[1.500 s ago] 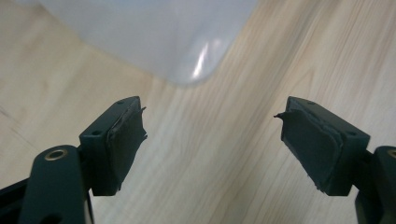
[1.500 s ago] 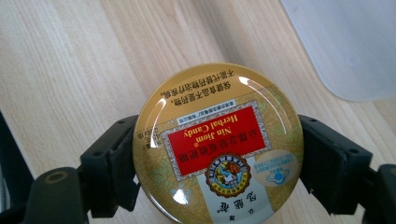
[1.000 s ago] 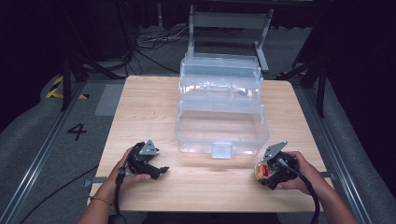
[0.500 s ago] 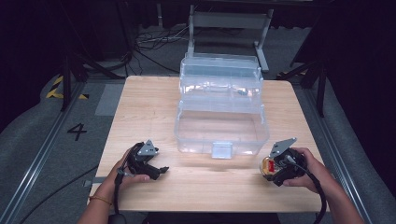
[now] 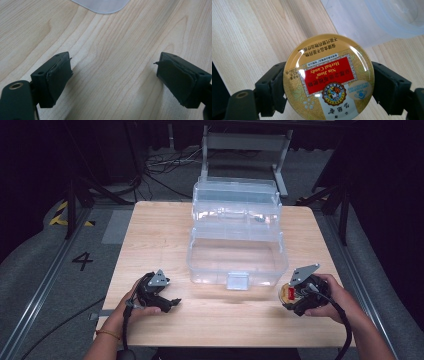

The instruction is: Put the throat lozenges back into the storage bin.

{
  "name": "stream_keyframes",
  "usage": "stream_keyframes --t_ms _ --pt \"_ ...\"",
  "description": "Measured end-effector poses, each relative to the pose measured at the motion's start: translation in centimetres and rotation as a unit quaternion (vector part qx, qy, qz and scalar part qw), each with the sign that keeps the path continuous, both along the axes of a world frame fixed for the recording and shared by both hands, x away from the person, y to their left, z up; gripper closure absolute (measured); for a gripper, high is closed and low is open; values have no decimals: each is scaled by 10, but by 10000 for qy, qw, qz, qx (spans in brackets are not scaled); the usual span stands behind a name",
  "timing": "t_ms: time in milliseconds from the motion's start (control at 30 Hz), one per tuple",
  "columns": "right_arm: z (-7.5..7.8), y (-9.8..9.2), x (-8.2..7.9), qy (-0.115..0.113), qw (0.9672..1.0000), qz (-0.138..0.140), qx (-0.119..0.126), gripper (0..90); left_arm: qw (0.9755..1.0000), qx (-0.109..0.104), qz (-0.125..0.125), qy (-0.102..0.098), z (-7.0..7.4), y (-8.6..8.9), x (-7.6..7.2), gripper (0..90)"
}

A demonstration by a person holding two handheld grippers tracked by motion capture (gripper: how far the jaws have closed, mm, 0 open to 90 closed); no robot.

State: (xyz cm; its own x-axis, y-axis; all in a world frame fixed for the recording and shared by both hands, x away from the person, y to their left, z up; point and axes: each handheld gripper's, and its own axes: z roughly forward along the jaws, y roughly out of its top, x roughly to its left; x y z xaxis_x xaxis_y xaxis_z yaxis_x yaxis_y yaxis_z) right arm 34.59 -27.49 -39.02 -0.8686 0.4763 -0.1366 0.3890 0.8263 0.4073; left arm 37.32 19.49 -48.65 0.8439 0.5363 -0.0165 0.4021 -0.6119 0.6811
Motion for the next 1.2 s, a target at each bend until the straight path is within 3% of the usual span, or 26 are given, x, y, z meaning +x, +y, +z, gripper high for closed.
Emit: stream_keyframes --t_ms 200,433,833,1100,1200 --pt "9 -2 1 0 10000 84 -18 205 10000 -1 -9 0 0 0 0 124" --pt "31 1 6 -80 9998 188 -40 205 10000 5 -17 4 0 0 1 120" --pt "59 5 21 -379 9991 146 -74 205 10000 3 -22 9 0 0 1 119" --pt "75 18 44 -599 9979 213 -148 205 10000 6 -18 10 0 0 1 119" --pt "78 22 55 -586 9981 168 -117 205 10000 6 -20 9 0 0 1 119"
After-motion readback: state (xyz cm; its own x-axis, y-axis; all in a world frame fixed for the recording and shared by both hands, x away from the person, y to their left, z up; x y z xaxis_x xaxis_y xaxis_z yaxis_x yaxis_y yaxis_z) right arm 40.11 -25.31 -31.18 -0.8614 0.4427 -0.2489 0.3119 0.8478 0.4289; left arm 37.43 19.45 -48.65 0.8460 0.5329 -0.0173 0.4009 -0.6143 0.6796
